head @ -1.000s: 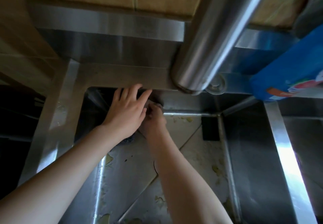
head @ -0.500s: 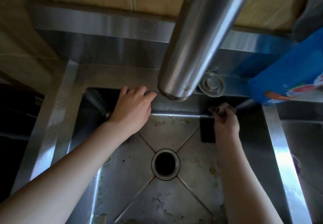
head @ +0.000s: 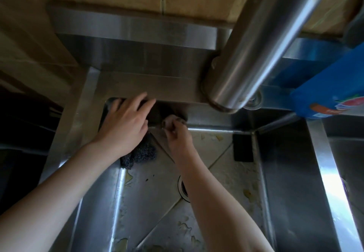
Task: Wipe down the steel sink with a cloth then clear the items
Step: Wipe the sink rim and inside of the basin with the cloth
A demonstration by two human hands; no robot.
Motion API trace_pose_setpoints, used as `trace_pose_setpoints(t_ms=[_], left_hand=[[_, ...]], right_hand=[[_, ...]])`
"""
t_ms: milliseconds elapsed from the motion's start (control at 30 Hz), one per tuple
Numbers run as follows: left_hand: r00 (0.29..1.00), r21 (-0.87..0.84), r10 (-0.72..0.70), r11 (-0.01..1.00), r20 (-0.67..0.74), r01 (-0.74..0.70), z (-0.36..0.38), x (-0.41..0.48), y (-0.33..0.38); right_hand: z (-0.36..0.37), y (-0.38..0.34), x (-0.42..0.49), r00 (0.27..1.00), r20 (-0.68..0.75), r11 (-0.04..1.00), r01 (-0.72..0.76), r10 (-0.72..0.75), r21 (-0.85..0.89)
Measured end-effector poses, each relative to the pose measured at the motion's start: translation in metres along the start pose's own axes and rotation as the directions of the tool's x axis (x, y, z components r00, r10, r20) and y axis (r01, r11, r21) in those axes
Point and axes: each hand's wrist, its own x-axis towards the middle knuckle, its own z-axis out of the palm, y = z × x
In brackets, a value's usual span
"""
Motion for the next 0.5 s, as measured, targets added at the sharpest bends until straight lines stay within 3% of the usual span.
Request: trace_pose_setpoints(t_ms=[33,167,233,267,333,467,500], left_hand=[[1.000,-0.010,-0.006,1.000,0.023,0.006,0.001,-0.001,-0.001],[0.996,-0.038,-0.028,0.999,0.087,0.031,0.005,-0.003,-0.001],[0.993,-0.059,-0.058,0.996,0.104,0.064,0.006,-0.002,0.000],[0.994,-0.056,-0.063,0.996,0.088,0.068,0.006,-0.002,0.000],[0.996,-0.052,-0.067,0.996,0.054,0.070,0.003,0.001,-0.001],[0.992,-0.089,-0.077,0.992,0.096,0.085,-0.003,0.016,-0.003],[0.990,-0.098,-0.081,0.991,0.115,0.092,-0.004,0.018,-0.004]], right_hand=[[0.002,-0.003,-0.003,1.000,-0.004,1.000,0.012,-0.011,0.004],[-0.020,-0.034,-0.010,0.994,0.112,0.957,-0.034,0.002,0.289],[-0.047,-0.058,-0.005,0.996,0.087,0.985,-0.035,0.021,0.169],[-0.063,-0.065,0.001,0.994,0.073,0.996,0.084,-0.082,-0.025],[-0.082,-0.088,-0.002,0.983,0.125,0.984,0.147,-0.133,-0.106],[-0.093,-0.121,-0.005,0.960,0.029,0.944,0.270,-0.280,0.188],[-0.089,-0.122,-0.009,0.958,-0.006,0.939,0.283,-0.287,0.194]])
